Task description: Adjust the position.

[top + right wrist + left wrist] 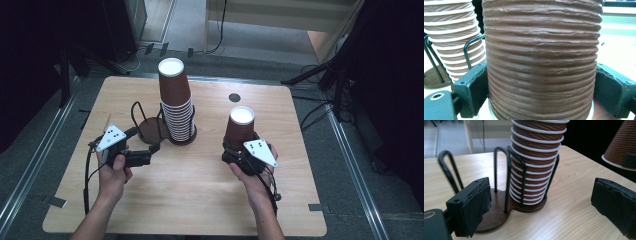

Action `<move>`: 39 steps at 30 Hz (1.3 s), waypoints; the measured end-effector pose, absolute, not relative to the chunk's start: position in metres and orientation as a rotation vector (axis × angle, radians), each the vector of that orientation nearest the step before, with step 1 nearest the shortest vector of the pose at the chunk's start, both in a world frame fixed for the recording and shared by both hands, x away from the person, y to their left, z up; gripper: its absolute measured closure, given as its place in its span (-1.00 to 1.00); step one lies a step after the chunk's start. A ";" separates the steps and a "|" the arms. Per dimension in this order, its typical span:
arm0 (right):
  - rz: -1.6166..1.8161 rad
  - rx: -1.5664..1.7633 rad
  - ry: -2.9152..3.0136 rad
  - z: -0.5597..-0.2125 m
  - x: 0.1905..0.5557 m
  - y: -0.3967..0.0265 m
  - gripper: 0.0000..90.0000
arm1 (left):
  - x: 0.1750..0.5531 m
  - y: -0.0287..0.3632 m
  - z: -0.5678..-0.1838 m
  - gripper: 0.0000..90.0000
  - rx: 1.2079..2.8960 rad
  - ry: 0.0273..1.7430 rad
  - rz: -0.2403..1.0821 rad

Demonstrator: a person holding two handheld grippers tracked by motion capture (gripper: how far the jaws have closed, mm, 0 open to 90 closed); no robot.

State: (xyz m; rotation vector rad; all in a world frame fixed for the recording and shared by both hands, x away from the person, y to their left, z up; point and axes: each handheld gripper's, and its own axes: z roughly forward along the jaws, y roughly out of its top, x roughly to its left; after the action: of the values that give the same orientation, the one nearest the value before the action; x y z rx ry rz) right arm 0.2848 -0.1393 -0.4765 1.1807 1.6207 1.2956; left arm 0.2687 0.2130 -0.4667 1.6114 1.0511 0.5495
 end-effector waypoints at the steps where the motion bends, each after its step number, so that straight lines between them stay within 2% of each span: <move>1: 1.293 1.176 1.627 -0.477 0.285 -0.138 -0.79 | 0.269 0.212 -0.467 -0.92 1.611 1.050 0.546; 14: 1.265 1.138 1.675 -0.489 0.280 -0.127 -0.79 | 0.267 0.195 -0.469 -1.00 1.677 0.964 0.478; 39: 1.151 0.958 1.779 -0.508 0.268 -0.092 -0.79 | 0.264 0.181 -0.465 -1.00 1.692 0.890 0.360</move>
State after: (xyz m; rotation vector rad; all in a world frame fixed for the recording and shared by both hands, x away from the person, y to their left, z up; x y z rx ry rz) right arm 0.2677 -0.0925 -0.5075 0.9578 1.7791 1.1514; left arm 0.2645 0.1810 -0.4648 1.6915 0.8897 0.3599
